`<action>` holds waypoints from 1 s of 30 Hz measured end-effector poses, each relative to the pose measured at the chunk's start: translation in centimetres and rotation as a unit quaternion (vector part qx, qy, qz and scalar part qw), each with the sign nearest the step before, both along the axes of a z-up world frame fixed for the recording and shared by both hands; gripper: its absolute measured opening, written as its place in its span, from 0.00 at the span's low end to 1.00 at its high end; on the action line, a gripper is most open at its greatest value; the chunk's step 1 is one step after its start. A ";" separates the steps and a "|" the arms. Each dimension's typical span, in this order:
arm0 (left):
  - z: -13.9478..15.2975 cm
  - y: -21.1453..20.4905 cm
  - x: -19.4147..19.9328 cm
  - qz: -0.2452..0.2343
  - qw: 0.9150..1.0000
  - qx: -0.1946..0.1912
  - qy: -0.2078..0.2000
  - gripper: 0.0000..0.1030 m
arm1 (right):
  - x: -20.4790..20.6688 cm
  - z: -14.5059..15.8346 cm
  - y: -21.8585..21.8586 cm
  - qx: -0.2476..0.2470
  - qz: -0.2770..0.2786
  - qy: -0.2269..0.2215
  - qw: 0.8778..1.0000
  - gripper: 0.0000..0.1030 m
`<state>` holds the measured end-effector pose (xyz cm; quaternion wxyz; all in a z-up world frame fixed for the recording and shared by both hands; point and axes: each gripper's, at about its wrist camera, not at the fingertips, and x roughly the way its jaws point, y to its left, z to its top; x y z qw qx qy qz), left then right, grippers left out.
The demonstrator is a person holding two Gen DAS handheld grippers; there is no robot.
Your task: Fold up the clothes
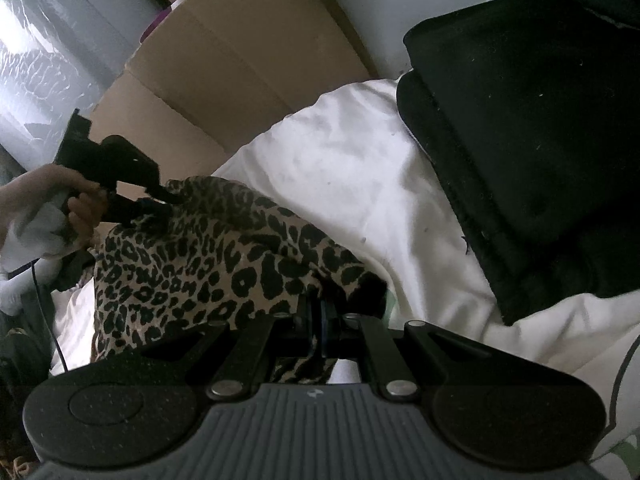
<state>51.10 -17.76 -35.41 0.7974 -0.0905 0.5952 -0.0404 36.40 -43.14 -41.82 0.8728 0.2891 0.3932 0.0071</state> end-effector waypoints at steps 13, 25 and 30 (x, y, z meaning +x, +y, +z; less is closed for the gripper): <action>1.7 1.4 -1.1 0.019 1.000 -0.020 -0.003 0.13 | -0.2 0.1 0.2 -0.003 -0.003 -0.002 1.000 0.02; 0.1 -2.1 -1.6 -0.014 0.999 0.024 0.040 0.12 | 0.0 -0.1 0.3 -0.005 -0.009 0.008 1.000 0.02; 0.4 -1.5 -1.8 -0.009 0.999 0.017 0.035 0.04 | -0.1 -0.1 0.2 -0.004 -0.012 0.006 1.000 0.02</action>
